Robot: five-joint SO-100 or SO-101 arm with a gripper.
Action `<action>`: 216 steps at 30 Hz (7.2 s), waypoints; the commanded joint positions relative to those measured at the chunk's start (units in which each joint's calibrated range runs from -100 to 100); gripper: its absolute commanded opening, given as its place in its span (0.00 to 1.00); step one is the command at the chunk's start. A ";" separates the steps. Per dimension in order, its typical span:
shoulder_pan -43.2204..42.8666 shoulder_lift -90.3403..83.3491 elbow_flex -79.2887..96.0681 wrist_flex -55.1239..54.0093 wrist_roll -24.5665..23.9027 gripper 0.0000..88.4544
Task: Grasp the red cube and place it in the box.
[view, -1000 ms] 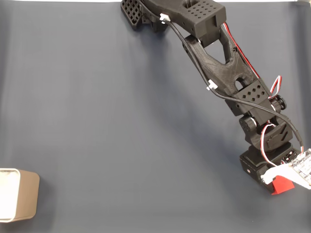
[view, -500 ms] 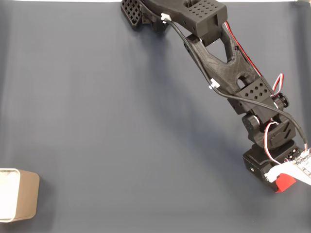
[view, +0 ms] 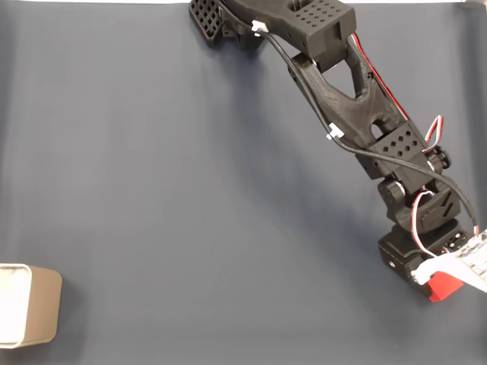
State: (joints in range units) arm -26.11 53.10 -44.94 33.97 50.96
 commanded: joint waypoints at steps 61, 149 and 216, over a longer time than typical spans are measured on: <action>2.32 -29.01 18.84 6.85 -0.68 0.00; 55.66 -29.62 4.43 4.23 -1.51 0.00; 59.00 -18.79 -3.06 3.90 0.63 0.00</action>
State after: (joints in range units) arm 32.20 38.78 -47.20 38.82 51.50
